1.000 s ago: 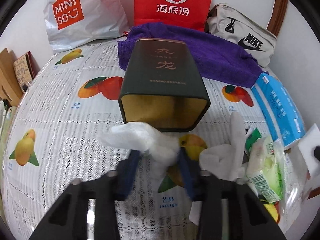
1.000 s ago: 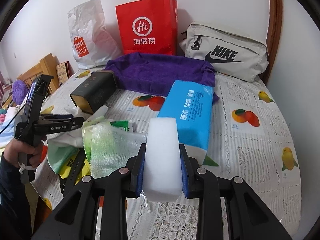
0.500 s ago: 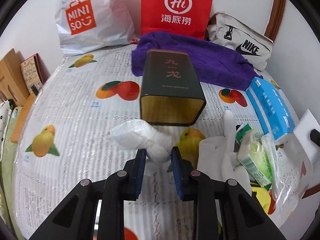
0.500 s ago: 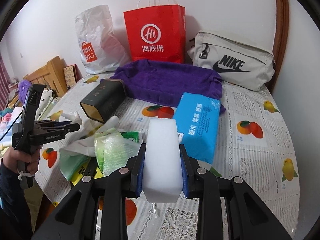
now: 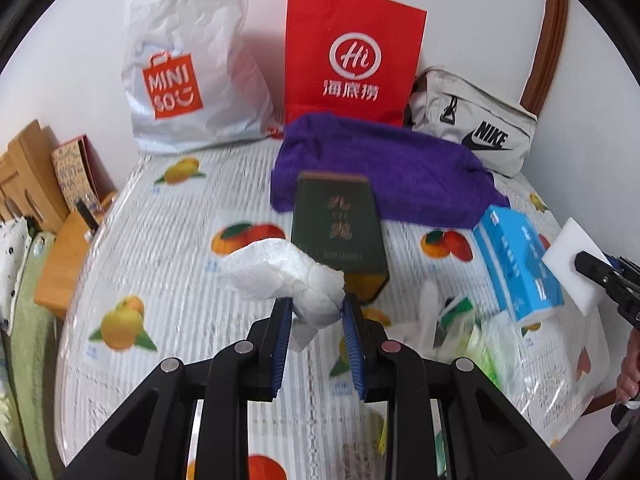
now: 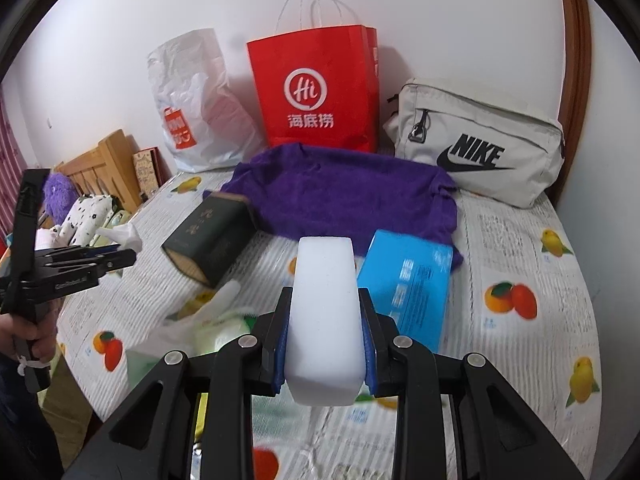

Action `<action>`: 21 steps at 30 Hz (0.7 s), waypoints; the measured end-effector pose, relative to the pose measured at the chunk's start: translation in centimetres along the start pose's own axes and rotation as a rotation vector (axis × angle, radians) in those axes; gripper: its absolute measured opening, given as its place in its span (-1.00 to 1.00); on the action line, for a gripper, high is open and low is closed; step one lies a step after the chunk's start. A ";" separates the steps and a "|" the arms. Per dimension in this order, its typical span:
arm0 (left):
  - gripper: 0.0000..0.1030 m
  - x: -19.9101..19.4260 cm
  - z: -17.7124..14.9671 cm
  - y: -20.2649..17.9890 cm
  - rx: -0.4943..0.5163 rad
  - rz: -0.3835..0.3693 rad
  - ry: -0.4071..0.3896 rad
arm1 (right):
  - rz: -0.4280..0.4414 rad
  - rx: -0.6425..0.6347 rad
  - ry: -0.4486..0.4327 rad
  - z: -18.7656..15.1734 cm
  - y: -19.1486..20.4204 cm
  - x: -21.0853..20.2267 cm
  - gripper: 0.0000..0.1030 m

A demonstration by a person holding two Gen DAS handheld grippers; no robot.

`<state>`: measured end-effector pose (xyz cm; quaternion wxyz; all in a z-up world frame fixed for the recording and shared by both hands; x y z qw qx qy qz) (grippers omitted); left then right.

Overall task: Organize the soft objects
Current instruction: 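Carry the tissue with the left gripper while the right carries the block to the purple towel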

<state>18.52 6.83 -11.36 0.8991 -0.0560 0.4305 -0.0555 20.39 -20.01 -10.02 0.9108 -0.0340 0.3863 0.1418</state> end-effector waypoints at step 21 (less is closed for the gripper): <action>-0.52 6.7 10.7 -0.4 0.026 -0.044 -0.004 | -0.098 0.047 0.029 9.0 -5.1 8.9 -0.43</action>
Point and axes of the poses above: each gripper's, at about its wrist camera, not at the fingertips, and x roughly the way its jaws point, y to its left, z to its top, the point moved 6 cm from there along x, roughly the way its jaws point, and after that the axes turned 5 degrees about -z, right-handed, at the moved point
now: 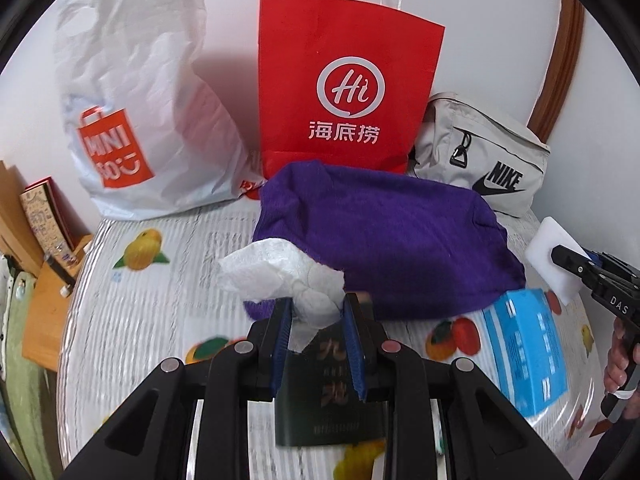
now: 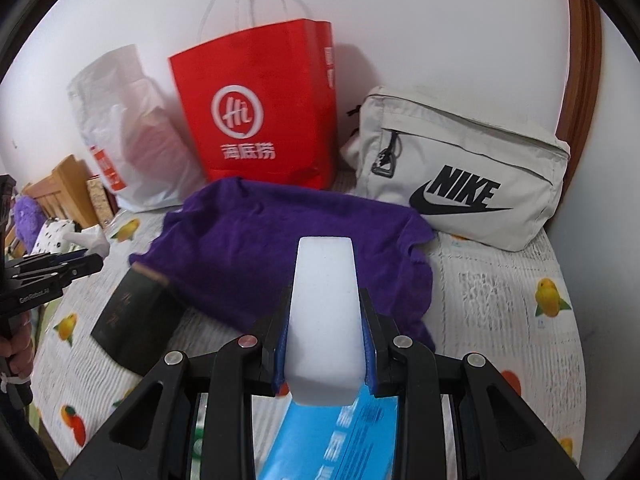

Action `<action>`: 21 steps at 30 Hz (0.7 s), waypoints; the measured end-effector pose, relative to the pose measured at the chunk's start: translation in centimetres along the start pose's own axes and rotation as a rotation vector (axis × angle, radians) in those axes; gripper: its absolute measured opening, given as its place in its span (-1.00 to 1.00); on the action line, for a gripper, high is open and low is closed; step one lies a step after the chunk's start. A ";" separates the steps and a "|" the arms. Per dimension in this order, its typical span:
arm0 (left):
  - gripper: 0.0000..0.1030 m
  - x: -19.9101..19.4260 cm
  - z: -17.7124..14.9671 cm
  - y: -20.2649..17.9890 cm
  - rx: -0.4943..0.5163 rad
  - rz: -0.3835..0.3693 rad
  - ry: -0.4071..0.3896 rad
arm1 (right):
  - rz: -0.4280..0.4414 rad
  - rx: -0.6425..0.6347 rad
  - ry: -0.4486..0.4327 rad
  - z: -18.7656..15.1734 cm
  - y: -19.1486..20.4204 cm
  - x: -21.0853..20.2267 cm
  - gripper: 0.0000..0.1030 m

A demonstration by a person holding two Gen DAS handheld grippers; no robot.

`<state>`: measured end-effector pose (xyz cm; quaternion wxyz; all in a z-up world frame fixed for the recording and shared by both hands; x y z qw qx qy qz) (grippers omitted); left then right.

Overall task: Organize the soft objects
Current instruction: 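Carry the tissue with the left gripper while the right carries the block to the purple towel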

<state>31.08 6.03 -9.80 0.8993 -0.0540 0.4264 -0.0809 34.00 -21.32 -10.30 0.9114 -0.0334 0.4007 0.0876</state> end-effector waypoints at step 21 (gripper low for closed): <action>-0.52 10.5 5.7 -0.5 0.041 -0.009 0.099 | -0.018 0.094 0.123 2.7 -4.5 10.8 -0.43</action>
Point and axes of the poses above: each gripper's, at about its wrist camera, not at the fingertips, and x roughly the way its jaws point, y to its left, z to its top, the point moved 6 cm from there along x, roughly the way its jaws point, and after that the axes turned 5 degrees about -z, right-handed, at the moved point
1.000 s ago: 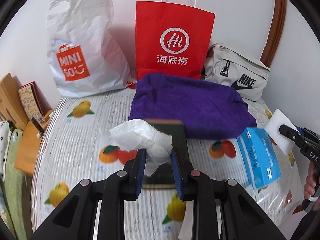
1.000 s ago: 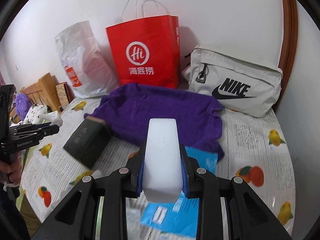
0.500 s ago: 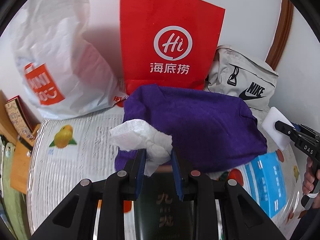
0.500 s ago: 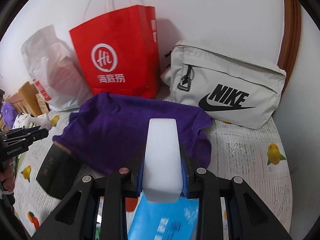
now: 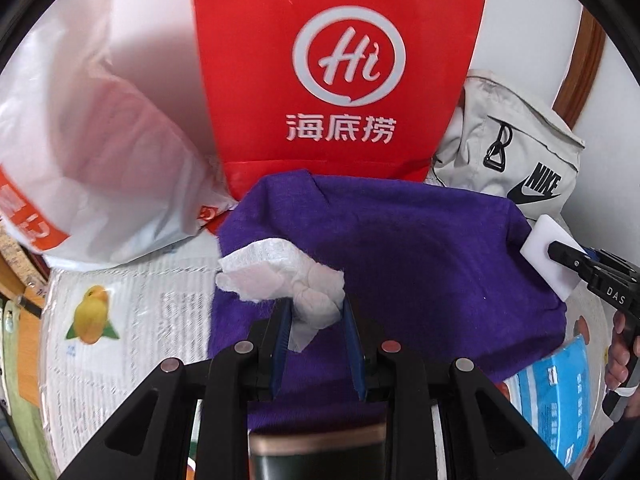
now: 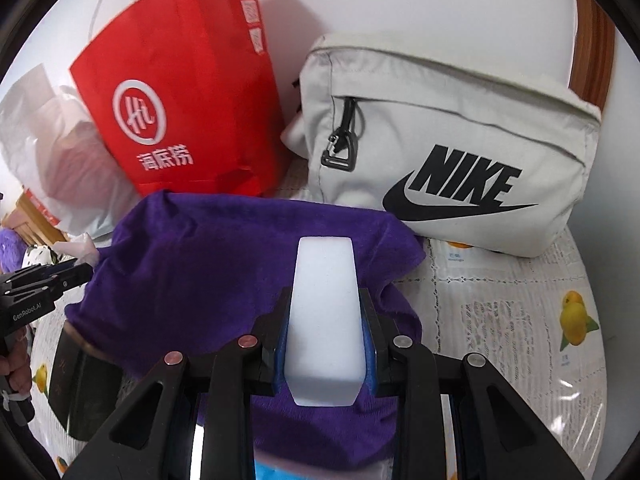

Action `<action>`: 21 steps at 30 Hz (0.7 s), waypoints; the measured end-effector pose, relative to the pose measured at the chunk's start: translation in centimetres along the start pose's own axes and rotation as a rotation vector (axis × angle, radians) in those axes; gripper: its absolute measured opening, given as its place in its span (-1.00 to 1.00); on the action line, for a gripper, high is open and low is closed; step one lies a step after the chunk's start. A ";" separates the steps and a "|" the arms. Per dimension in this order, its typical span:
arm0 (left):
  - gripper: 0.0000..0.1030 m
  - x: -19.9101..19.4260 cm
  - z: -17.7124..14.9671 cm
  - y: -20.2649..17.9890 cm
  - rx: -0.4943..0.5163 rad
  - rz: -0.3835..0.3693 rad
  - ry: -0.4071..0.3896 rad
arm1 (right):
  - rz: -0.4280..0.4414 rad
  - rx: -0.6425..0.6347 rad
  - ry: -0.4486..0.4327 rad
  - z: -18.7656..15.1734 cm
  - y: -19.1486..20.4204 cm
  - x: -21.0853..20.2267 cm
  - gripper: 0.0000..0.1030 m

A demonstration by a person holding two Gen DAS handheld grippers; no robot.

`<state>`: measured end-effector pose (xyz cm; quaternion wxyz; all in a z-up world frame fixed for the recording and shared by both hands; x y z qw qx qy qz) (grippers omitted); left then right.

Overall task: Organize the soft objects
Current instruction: 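Carry the tissue with the left gripper while the right carries the block to the purple towel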

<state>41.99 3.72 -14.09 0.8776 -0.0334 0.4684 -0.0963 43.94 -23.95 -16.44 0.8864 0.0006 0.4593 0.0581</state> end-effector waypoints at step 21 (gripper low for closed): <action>-0.51 7.8 3.5 0.0 0.027 0.004 0.118 | -0.036 -0.025 0.074 0.6 -0.6 4.6 -0.43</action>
Point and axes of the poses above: each gripper's, at about its wrist camera, not at the fingertips, and x roughly the way its jaws point, y to its left, z to its top, the point moved 6 cm from there along x, roughly the way its jaws point, and after that the axes turned 5 degrees about -z, right-handed, at the moved point
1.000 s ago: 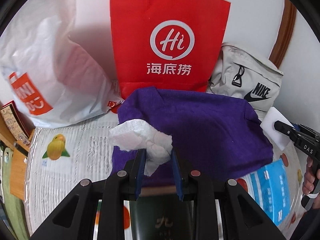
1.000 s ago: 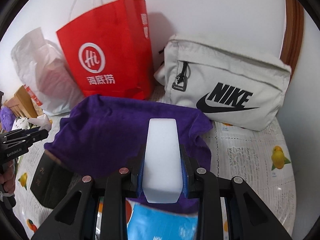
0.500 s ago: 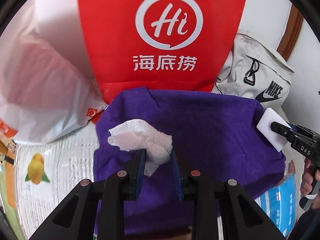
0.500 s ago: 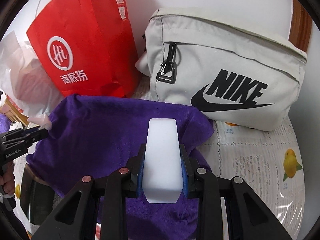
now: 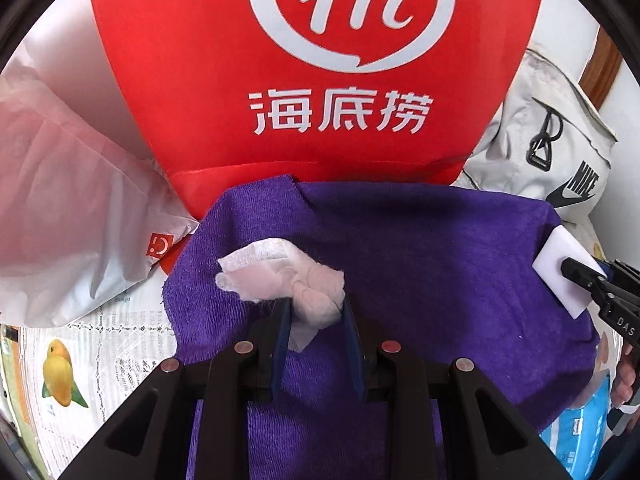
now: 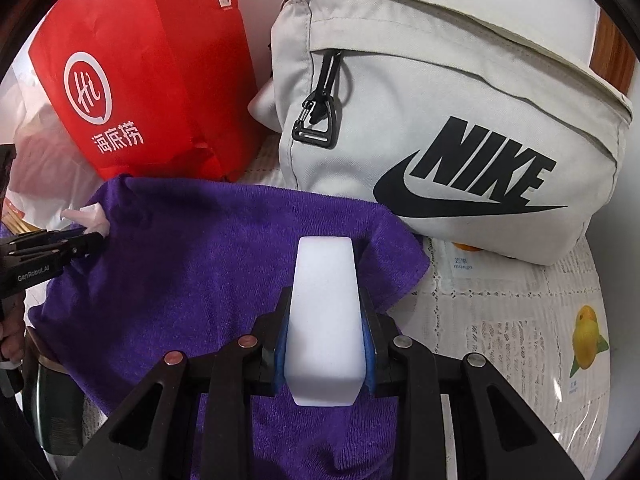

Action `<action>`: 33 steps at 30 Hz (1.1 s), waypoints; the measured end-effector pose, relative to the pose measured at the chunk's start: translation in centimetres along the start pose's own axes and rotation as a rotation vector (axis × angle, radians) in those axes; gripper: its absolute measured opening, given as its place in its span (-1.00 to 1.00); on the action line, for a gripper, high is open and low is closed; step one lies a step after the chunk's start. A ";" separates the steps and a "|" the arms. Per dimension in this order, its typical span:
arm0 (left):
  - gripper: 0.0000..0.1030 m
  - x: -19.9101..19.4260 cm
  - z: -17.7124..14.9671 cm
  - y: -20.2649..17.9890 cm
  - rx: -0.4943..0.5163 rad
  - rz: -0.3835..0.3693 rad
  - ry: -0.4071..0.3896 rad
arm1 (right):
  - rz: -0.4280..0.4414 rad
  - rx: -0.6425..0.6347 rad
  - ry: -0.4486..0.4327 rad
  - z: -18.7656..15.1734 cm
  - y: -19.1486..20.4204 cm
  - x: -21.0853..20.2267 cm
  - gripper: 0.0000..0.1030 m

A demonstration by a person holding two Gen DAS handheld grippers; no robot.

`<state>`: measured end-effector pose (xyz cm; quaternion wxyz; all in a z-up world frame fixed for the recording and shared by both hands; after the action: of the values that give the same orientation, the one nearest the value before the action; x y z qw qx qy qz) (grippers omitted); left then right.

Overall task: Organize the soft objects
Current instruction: 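Carry the tissue with the left gripper while the right carries the block to the purple towel, then open the left gripper over the towel while the right gripper releases the block, then move both grippers back toward the remaining items on the bed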

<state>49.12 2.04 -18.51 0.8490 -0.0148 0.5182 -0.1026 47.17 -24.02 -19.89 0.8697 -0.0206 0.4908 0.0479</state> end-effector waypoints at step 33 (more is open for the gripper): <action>0.44 -13.2 -6.5 -2.7 -0.015 0.065 -0.121 | 0.028 -0.008 -0.111 -4.9 1.6 -12.8 0.20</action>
<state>37.07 2.40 -9.56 0.8816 -0.0106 0.4667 -0.0697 36.24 -23.63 -11.51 0.8946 -0.0145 0.4420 0.0633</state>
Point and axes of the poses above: each gripper's, at about its wrist camera, not at the fingertips, and x roughly the way its jaws point, y to its left, z to its top, the point moved 6 cm from there along x, roughly the way its jaws point, and after that the axes turned 5 degrees about -z, right-handed, at the moved point
